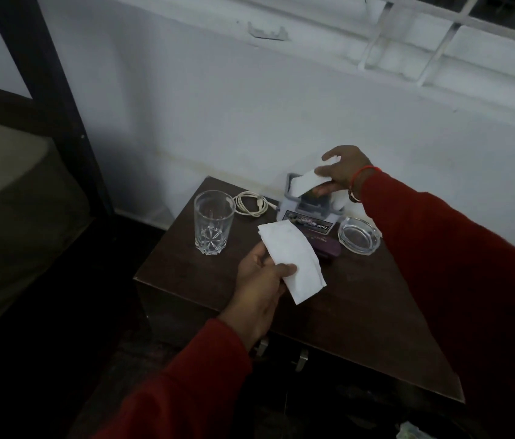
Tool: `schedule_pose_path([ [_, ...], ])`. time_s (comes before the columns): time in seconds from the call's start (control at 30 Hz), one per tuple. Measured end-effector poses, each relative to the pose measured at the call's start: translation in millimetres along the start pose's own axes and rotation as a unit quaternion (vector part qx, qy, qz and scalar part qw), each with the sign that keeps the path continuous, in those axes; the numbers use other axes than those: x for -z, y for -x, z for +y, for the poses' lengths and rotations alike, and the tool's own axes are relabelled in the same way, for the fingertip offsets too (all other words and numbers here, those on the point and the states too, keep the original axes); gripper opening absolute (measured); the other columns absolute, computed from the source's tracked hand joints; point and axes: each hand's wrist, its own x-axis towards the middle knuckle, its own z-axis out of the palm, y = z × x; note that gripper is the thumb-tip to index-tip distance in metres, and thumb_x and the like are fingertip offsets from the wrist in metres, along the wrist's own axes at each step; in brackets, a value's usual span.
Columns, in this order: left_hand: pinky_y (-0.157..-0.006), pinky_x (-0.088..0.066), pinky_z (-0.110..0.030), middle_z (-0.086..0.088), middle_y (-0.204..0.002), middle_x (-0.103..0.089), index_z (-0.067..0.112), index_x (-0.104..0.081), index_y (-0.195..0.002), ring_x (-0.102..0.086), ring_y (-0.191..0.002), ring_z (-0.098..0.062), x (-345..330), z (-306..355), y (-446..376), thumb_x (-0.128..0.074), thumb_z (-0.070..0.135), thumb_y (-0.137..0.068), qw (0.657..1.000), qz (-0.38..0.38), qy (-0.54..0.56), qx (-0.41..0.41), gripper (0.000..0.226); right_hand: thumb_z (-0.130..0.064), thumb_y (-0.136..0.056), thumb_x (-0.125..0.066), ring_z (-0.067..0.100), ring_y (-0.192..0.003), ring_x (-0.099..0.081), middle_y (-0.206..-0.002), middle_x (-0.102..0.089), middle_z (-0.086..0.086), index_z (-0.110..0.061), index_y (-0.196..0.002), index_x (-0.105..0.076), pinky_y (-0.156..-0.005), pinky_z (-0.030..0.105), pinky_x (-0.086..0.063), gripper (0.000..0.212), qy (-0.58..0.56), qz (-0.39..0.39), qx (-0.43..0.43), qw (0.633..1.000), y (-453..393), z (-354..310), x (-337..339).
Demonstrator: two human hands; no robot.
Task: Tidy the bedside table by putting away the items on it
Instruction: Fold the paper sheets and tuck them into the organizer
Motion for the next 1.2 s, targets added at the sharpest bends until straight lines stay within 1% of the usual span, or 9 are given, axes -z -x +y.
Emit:
schedule_pose_path([
  [0.07, -0.084, -0.061, -0.036, -0.009, -0.116, -0.076, 0.014, -0.062, -0.132, -0.072, -0.107, -0.023, 0, 0, 1, -0.055, -0.022, -0.087, 1.000, -0.005, -0.001, -0.001, 0.058, -0.004, -0.093, -0.065, 0.035, -0.058, -0.072, -0.117, -0.049, 0.032, -0.001, -0.138, -0.042, -0.055, 0.044, -0.063, 0.051, -0.083, -0.045, -0.010, 0.995, -1, -6, -8],
  [0.17, -0.078, -0.062, -0.033, -0.006, -0.112, -0.077, 0.014, -0.063, -0.130, -0.073, -0.102, -0.020, -1, 0, 1, -0.055, -0.022, -0.087, 1.000, -0.008, 0.003, -0.001, 0.057, -0.017, -0.100, -0.057, 0.038, -0.075, -0.069, -0.120, -0.047, 0.030, -0.008, -0.149, -0.028, -0.071, 0.046, -0.060, 0.058, -0.101, -0.072, -0.032, 0.992, -3, -11, -16],
  [0.37, -0.076, -0.062, -0.031, -0.006, -0.116, -0.077, 0.015, -0.064, -0.128, -0.072, -0.107, -0.021, -1, 3, 2, -0.055, -0.020, -0.088, 0.999, 0.000, 0.036, -0.017, 0.055, -0.030, -0.095, -0.060, 0.022, -0.057, -0.057, -0.098, -0.067, 0.013, -0.011, -0.120, -0.056, -0.047, 0.028, -0.049, 0.031, -0.006, 0.065, 0.086, 0.994, 33, -7, -13],
  [0.5, -0.082, -0.062, -0.032, -0.007, -0.113, -0.076, 0.012, -0.063, -0.130, -0.072, -0.104, -0.020, -4, 9, 1, -0.053, -0.022, -0.089, 0.990, 0.018, 0.129, -0.048, 0.054, -0.053, -0.089, -0.063, 0.015, -0.064, -0.060, -0.084, -0.066, -0.001, -0.015, -0.110, -0.064, -0.050, 0.026, -0.049, 0.043, 0.020, -0.177, 0.042, 0.983, 96, 21, -17],
  [0.57, -0.084, -0.062, -0.033, -0.010, -0.117, -0.075, 0.010, -0.062, -0.132, -0.072, -0.106, -0.022, -5, 11, 2, -0.054, -0.021, -0.089, 0.984, 0.025, 0.165, -0.058, 0.054, -0.045, -0.089, -0.068, 0.013, -0.072, -0.069, -0.089, -0.072, 0.000, -0.016, -0.111, -0.067, -0.055, 0.026, -0.056, 0.037, 0.030, -0.248, 0.011, 0.968, 117, 37, -18],
  [0.73, -0.090, -0.060, -0.037, -0.015, -0.122, -0.073, 0.011, -0.062, -0.132, -0.071, -0.113, -0.027, -6, 11, 4, -0.057, -0.017, -0.090, 0.971, 0.032, 0.232, -0.046, 0.051, -0.010, -0.086, -0.073, 0.029, -0.108, -0.070, -0.116, -0.073, 0.015, -0.002, -0.121, -0.064, -0.086, 0.044, -0.060, 0.037, -0.068, -0.253, -0.004, 0.965, 126, 54, -8],
  [0.9, -0.091, -0.060, -0.039, -0.012, -0.118, -0.075, 0.011, -0.060, -0.128, -0.076, -0.101, -0.023, -6, 8, 2, -0.063, -0.001, -0.094, 0.976, 0.042, 0.215, -0.015, 0.036, 0.002, -0.087, -0.067, 0.026, -0.088, -0.073, -0.106, -0.073, 0.014, -0.001, -0.114, -0.064, -0.068, 0.046, -0.063, 0.027, -0.163, -0.175, 0.014, 0.971, 115, 39, 8],
  [1.03, -0.089, -0.058, -0.045, -0.007, -0.120, -0.075, 0.019, -0.055, -0.133, -0.074, -0.105, -0.030, -4, 1, 1, -0.063, 0.022, -0.098, 0.992, 0.050, 0.117, 0.011, 0.036, 0.003, -0.089, -0.067, 0.031, -0.081, -0.067, -0.102, -0.065, 0.019, 0.004, -0.116, -0.060, -0.051, 0.035, -0.062, 0.028, -0.023, -0.043, 0.130, 0.990, 79, 9, 33],
  [1.2, -0.090, -0.058, -0.048, -0.003, -0.115, -0.078, 0.025, -0.058, -0.122, -0.076, -0.102, -0.031, -3, -1, -3, -0.063, 0.030, -0.099, 0.997, 0.036, 0.062, 0.026, 0.024, -0.005, -0.089, -0.070, 0.030, -0.092, -0.066, -0.103, -0.063, 0.014, -0.002, -0.112, -0.066, -0.054, 0.032, -0.062, 0.024, 0.112, 0.060, 0.221, 0.967, 17, -19, 51],
])
